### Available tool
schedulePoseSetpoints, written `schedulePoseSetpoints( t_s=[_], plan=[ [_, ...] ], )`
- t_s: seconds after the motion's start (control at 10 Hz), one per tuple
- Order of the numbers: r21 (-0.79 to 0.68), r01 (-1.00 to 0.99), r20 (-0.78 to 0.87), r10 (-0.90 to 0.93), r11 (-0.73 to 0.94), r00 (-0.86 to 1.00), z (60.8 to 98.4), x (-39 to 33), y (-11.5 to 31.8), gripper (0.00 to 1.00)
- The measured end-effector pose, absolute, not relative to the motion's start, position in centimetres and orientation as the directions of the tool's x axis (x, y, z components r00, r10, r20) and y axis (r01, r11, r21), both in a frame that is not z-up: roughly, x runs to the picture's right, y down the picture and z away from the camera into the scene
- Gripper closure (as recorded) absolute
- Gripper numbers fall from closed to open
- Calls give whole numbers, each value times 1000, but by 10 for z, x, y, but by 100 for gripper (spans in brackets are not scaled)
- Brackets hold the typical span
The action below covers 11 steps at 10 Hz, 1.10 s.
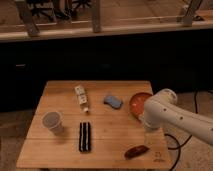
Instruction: Place the pepper on the white sponge
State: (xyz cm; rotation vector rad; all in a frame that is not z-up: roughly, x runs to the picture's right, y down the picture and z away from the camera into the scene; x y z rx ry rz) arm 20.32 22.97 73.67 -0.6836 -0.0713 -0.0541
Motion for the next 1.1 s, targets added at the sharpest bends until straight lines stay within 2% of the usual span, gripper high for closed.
schedulePoseSetpoints(
  t_s=[1.1],
  plan=[
    [-665,68,105,2,744,995,771,189,289,20]
  ],
)
